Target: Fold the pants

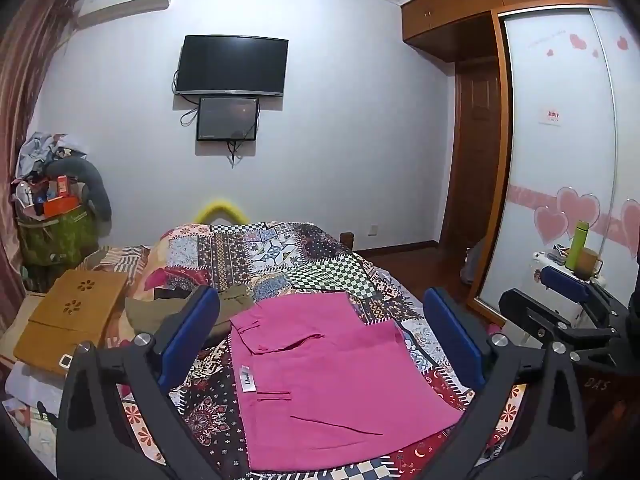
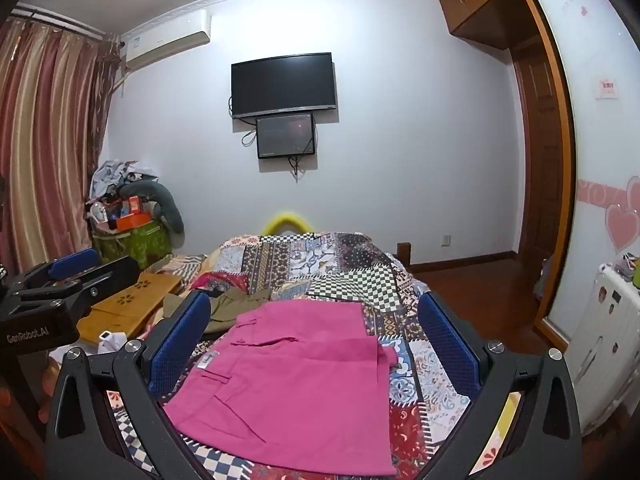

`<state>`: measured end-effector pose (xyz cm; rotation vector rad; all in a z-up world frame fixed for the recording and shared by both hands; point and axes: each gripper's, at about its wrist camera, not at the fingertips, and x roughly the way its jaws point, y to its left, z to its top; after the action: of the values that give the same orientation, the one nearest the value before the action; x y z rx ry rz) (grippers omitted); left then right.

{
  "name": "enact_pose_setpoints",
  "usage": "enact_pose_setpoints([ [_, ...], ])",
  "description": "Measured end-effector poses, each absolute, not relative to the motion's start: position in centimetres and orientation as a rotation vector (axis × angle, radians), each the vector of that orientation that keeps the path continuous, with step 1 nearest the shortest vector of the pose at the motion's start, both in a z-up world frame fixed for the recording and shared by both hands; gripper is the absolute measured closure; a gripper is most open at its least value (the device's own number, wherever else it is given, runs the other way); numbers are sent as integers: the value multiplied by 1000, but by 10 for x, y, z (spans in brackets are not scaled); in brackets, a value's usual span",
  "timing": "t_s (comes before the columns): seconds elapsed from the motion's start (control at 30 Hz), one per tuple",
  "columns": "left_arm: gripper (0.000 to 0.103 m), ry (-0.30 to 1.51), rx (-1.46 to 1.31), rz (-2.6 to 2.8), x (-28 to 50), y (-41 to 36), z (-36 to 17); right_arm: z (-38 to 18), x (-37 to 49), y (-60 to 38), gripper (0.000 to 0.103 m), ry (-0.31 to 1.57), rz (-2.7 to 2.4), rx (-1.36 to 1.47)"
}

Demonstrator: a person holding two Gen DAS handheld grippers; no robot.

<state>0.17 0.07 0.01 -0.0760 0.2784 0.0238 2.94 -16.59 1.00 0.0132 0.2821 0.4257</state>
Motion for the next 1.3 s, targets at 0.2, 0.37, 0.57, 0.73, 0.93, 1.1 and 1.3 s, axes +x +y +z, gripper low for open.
enact_pose_setpoints([
  [0.2,0,287,-82,19,4,0,-2,8,30,-168,0,285,422,16],
  [0.37,0,288,-83,21,4,0,-2,7,32,-170,0,293,424,24],
  [0.57,0,290,-84,25,5,0,-4,7,32,-170,0,295,424,25],
  [0.73,0,291,-86,24,4,0,-4,8,33,-171,0,294,425,26],
  [0.93,0,294,-92,22,3,0,-5,7,33,-169,0,295,428,21],
  [1.1,0,291,-89,25,3,-2,-4,5,32,-168,0,289,426,17],
  [1.3,0,299,-102,20,4,-1,-4,7,31,-165,0,294,428,17],
])
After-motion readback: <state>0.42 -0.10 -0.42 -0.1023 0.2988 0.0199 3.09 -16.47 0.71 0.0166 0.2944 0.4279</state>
